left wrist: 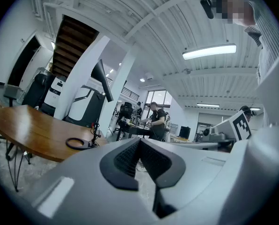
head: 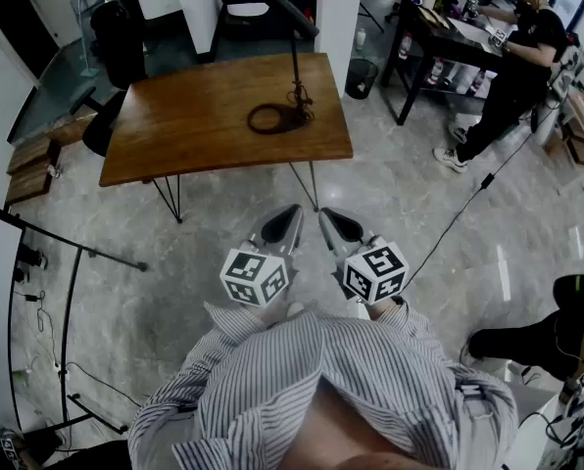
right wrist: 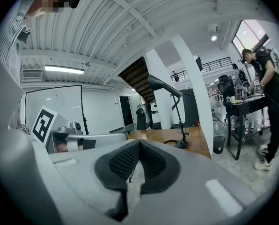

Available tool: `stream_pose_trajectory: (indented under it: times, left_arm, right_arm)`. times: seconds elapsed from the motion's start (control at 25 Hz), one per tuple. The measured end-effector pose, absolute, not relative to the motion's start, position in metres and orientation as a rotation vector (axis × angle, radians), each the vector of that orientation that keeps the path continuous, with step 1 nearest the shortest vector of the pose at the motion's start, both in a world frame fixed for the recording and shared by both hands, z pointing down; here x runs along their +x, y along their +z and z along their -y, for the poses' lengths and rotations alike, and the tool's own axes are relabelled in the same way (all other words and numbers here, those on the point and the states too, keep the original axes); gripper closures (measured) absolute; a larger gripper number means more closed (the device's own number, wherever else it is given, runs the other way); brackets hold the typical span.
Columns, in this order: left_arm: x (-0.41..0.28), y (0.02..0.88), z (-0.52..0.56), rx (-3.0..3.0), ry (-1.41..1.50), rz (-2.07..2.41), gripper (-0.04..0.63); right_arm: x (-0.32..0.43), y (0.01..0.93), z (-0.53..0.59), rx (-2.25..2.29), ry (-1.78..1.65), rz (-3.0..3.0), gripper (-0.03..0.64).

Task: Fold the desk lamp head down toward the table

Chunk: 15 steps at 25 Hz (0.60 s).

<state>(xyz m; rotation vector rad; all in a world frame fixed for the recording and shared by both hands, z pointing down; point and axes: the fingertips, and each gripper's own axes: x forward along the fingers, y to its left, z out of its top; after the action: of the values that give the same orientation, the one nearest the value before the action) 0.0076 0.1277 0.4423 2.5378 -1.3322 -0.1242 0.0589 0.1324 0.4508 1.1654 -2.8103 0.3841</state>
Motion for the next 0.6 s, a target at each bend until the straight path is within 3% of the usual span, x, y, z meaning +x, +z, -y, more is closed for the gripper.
stream_pose_trajectory:
  times: [0.6]
  left_arm:
    - [0.021, 0.447, -0.12, 2.534, -0.116, 1.342, 0.592]
  right_arm:
    - [0.068, 0.452, -0.124, 1.126, 0.391, 2.848, 0.617]
